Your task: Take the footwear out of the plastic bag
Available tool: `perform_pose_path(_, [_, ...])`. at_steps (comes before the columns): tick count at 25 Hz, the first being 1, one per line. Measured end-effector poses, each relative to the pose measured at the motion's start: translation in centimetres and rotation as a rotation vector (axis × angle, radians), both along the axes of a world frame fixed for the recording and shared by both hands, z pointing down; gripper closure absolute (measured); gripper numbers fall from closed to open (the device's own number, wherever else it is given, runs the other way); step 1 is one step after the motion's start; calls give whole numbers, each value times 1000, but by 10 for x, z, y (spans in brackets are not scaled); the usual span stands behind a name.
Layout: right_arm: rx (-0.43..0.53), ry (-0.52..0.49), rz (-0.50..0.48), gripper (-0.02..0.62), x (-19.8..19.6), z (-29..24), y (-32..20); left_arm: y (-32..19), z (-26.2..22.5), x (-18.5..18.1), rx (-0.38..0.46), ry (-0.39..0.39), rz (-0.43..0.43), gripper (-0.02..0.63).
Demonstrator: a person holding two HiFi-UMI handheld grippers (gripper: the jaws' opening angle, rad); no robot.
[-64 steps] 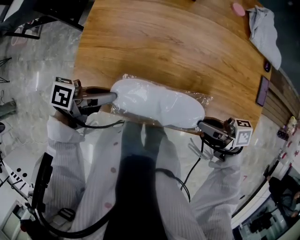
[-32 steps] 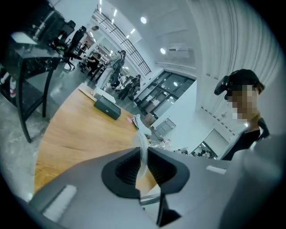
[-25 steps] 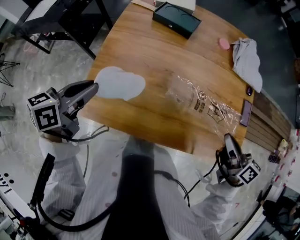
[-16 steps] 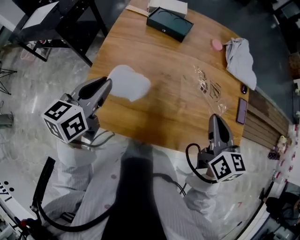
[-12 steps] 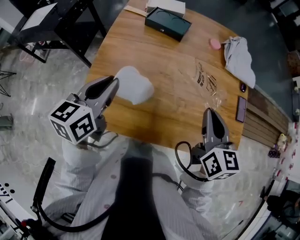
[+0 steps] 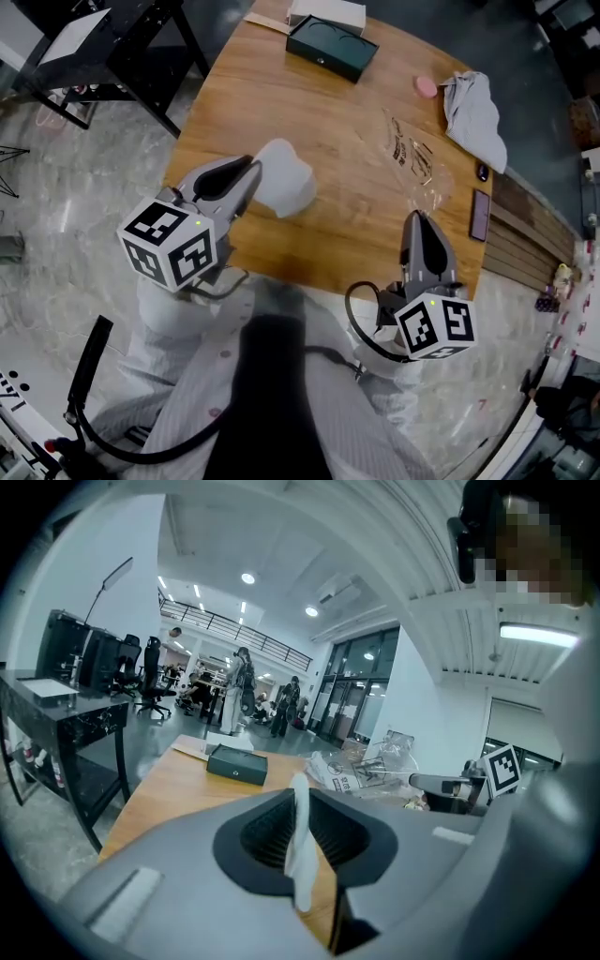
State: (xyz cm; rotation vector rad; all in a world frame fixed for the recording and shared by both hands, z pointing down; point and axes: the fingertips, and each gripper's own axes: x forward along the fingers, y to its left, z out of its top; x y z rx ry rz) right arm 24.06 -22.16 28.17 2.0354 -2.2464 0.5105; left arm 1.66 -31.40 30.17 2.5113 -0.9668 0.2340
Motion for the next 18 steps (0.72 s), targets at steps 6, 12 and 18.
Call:
perform_pose_path(6, [1,-2,-7,581,0,-1,-1,0,2,0,-3,-9,-4,560])
perform_pose_path(12, [-3,-3,-19,581,-4,-1,-4,-1,4,0,-5,-16,-6,560])
perform_pose_path(18, [-18,-9,-37,581,-8,-3,-1,6,3,4,-25,-15,1,560])
